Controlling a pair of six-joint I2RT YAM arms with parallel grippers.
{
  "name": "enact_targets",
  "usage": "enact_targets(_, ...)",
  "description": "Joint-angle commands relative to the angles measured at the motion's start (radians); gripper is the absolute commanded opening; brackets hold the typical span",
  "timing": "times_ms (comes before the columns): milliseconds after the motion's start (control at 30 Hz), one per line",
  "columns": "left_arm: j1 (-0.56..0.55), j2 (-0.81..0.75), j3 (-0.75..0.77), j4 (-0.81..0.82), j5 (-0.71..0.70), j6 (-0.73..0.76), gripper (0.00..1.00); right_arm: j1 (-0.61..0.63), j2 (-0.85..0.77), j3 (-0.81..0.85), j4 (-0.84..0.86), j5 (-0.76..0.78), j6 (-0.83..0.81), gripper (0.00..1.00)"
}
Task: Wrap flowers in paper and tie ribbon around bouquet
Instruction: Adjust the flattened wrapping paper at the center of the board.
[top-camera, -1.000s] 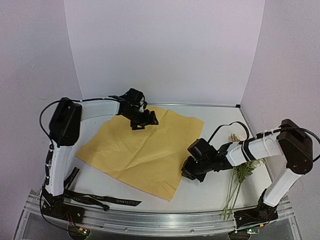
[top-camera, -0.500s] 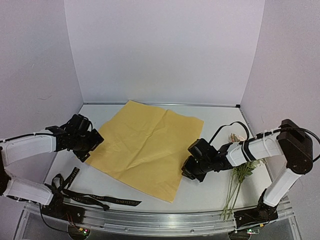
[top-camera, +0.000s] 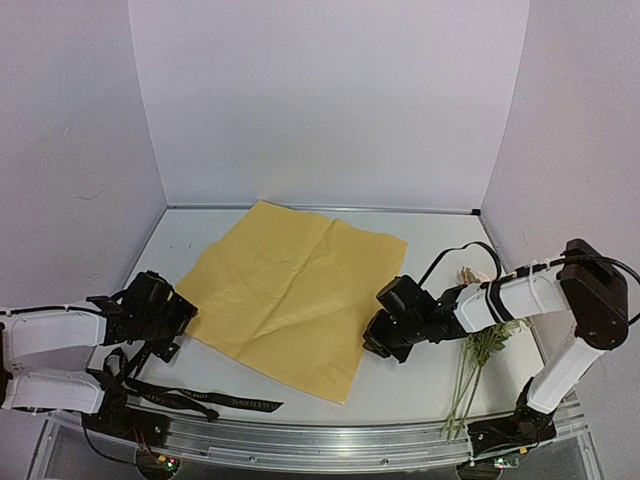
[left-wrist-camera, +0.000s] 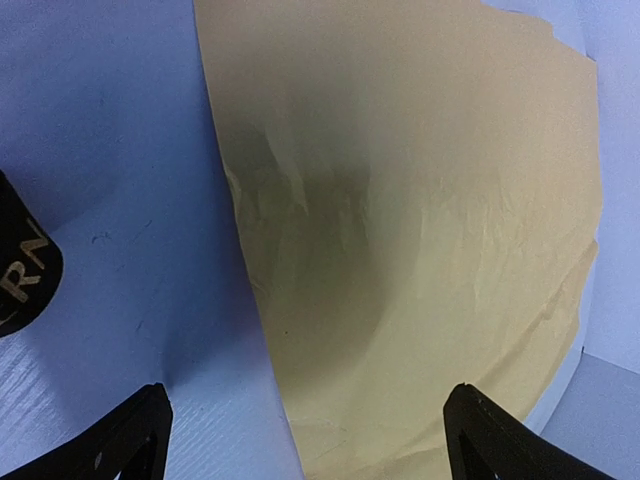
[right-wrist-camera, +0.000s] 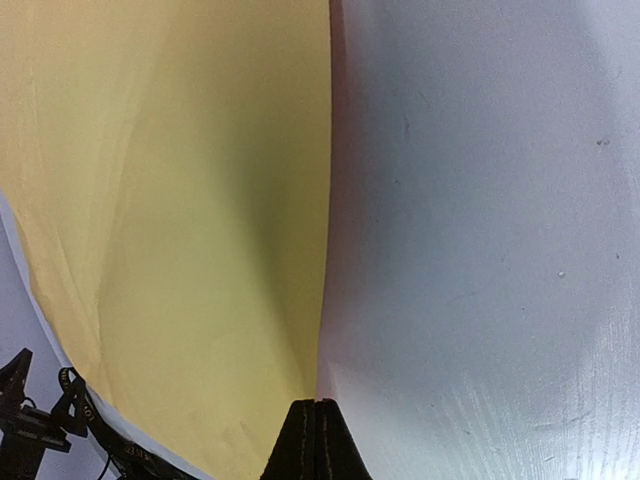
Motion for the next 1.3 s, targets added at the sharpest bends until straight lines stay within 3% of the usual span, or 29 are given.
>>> enact_targets(0,0.000,0.046,-0.039,0.227,0.035,-0.028,0.92,0.022,-0.067,-0.014,0.014,0.056,0.009,0.00)
enact_targets(100,0.000,0.078,-0.046,0.288,0.050,-0.021,0.82,0.032,-0.080,-0.033,0.013,0.069,0.016,0.00)
enact_targets(433,0.000,0.192,-0.003,0.358,0.083,0.072,0.34,0.084,-0.121,-0.114,0.019,0.154,0.041,0.00)
enact_targets(567,0.000,0.249,0.043,0.377,0.102,0.125,0.24,0.089,-0.119,-0.130,0.022,0.171,0.041,0.00)
enact_targets(900,0.001,0.332,0.134,0.354,0.115,0.216,0.15,0.089,-0.080,-0.066,0.008,0.131,0.012,0.01)
enact_targets(1033,0.008,0.367,0.175,0.319,0.115,0.268,0.12,0.089,-0.119,-0.071,-0.046,0.146,-0.027,0.23)
enact_targets(1200,0.017,0.393,0.208,0.304,0.115,0.319,0.10,0.089,-0.199,-0.049,-0.208,0.179,-0.137,0.73)
enact_targets(1267,0.022,0.397,0.222,0.288,0.115,0.334,0.10,0.089,-0.249,-0.045,-0.297,0.220,-0.189,0.87)
